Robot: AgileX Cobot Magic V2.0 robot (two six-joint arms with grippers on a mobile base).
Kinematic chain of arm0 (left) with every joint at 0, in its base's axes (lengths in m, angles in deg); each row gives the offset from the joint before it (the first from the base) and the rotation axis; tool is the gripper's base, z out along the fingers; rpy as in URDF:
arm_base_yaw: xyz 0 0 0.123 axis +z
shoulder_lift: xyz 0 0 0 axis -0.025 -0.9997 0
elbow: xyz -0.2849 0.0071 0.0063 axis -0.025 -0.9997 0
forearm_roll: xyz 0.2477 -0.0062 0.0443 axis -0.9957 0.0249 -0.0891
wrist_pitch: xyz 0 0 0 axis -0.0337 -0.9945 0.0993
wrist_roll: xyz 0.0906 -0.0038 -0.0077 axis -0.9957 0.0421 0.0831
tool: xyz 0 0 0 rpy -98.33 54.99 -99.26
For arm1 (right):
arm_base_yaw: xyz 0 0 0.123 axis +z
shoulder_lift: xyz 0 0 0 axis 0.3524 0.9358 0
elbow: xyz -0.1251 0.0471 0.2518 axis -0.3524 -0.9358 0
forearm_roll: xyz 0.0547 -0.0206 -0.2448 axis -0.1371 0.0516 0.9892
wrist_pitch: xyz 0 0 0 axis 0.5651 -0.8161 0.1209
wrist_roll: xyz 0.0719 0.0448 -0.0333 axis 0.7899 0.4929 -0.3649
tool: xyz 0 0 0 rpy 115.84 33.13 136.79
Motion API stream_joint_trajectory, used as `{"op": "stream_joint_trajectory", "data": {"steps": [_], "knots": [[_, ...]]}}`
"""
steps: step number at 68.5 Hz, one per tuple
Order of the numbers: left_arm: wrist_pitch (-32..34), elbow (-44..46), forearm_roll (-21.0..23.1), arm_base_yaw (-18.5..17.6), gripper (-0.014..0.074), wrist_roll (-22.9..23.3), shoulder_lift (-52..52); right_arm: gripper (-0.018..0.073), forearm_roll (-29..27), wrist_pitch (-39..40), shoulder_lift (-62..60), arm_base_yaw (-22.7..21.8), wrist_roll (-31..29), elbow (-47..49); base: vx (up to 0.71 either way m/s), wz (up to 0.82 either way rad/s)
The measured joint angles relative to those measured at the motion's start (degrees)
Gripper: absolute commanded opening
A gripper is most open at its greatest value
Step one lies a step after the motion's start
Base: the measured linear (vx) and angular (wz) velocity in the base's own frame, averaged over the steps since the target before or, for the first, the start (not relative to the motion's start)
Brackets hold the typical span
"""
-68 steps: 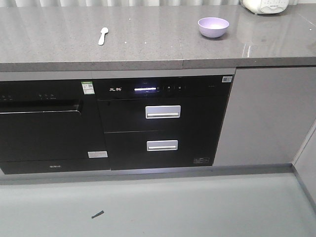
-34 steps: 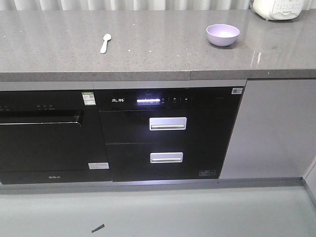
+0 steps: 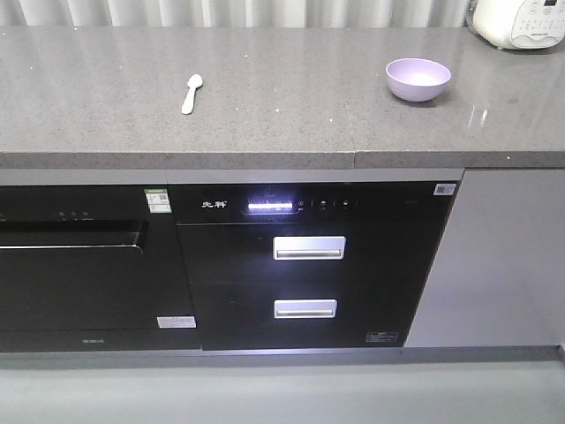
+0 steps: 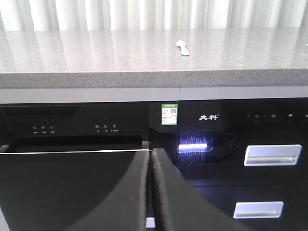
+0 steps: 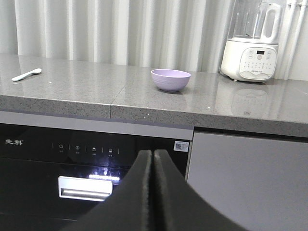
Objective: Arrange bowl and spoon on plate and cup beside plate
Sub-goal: 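Drive closer to the counter, centering the spoon and lavender bowl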
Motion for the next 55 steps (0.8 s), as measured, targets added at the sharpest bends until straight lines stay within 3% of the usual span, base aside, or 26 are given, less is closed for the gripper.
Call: {"op": "stream_joint_trajectory", "data": {"steps": [55], "knots": [[0.0, 0.0, 0.0, 0.0, -0.0006, 0.0, 0.0, -0.0006, 0.0, 0.0, 0.0, 0.0, 0.0, 0.0, 0.18, -0.03]]}}
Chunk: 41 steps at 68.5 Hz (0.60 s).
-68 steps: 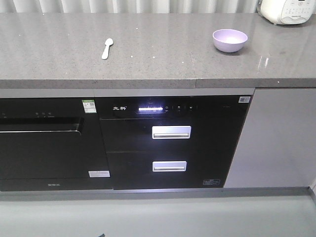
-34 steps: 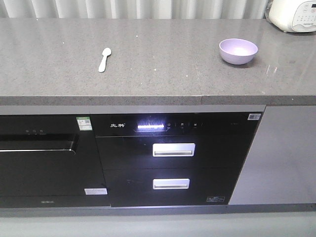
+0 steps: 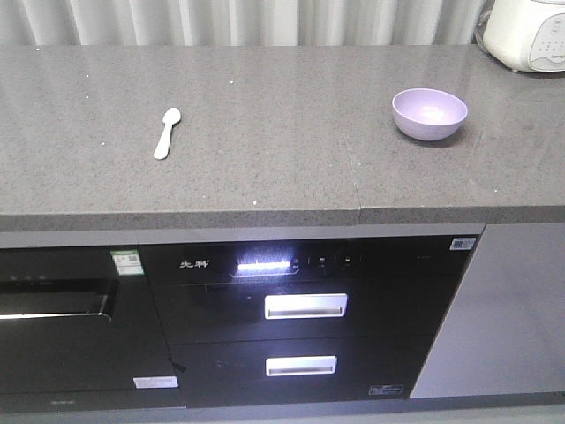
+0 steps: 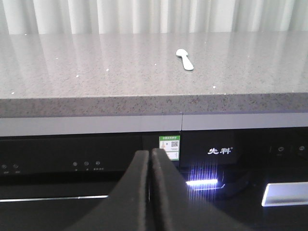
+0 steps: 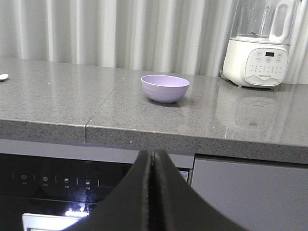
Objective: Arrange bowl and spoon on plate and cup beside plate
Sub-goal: 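Drive closer to the counter, centering the spoon and lavender bowl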
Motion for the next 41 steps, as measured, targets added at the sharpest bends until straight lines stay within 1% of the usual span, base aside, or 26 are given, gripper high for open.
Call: {"op": "stream_joint_trajectory", "data": {"steps": [41], "knots": [[0.0, 0.0, 0.0, 0.0, -0.0006, 0.0, 0.0, -0.0006, 0.0, 0.0, 0.0, 0.0, 0.0, 0.0, 0.17, -0.06]]}}
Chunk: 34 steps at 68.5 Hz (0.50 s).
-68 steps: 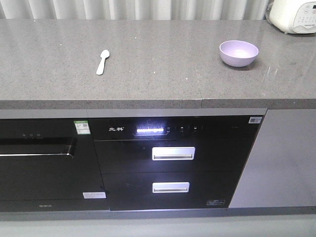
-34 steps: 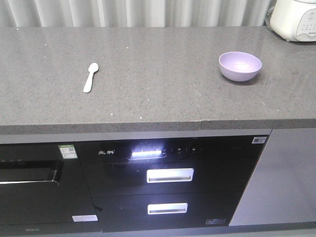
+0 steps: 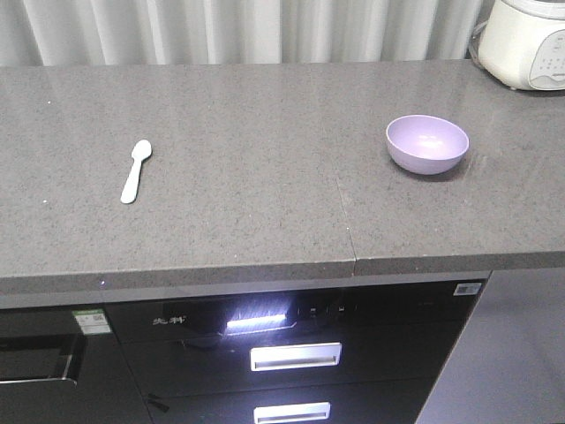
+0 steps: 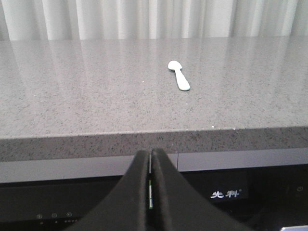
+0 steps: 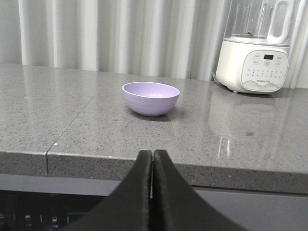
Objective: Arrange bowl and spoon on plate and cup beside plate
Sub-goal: 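Drive closer to the counter, centering the spoon and lavender bowl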
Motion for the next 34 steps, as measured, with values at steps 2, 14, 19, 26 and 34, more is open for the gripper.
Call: {"op": "stream_joint_trajectory", "data": {"steps": [2, 14, 19, 26, 34], "knots": [[0.0, 0.0, 0.0, 0.0, -0.0006, 0.0, 0.0, -0.0006, 0.0, 0.0, 0.0, 0.0, 0.0, 0.0, 0.14, -0.02], [0.0, 0.0, 0.0, 0.0, -0.0006, 0.0, 0.0, -0.0006, 0.0, 0.0, 0.0, 0.0, 0.0, 0.0, 0.13, 0.0], [0.0, 0.0, 0.0, 0.0, -0.0006, 0.0, 0.0, -0.0006, 0.0, 0.0, 0.0, 0.0, 0.0, 0.0, 0.12, 0.04], [0.0, 0.0, 0.0, 0.0, -0.0006, 0.0, 0.0, -0.0006, 0.0, 0.0, 0.0, 0.0, 0.0, 0.0, 0.12, 0.05], [0.0, 0.0, 0.0, 0.0, -0.0006, 0.0, 0.0, -0.0006, 0.0, 0.0, 0.0, 0.0, 0.0, 0.0, 0.11, 0.05]]}}
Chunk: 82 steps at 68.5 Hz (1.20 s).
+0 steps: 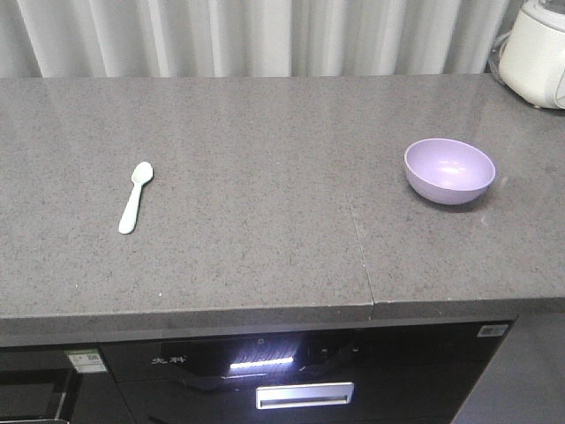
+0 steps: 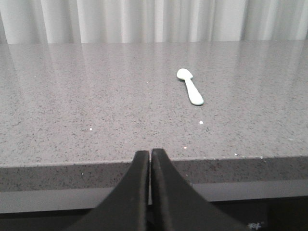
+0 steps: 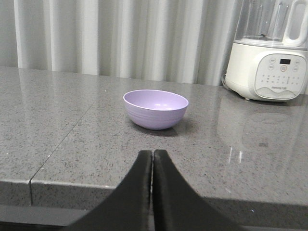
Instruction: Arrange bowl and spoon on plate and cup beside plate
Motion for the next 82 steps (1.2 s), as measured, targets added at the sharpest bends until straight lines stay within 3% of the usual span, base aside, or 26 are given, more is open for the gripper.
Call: {"op": "stream_joint_trajectory", "data": {"steps": [82], "knots": [[0.0, 0.0, 0.0, 0.0, -0.0006, 0.0, 0.0, -0.0006, 0.0, 0.0, 0.0, 0.0, 0.0, 0.0, 0.08, 0.01]]}}
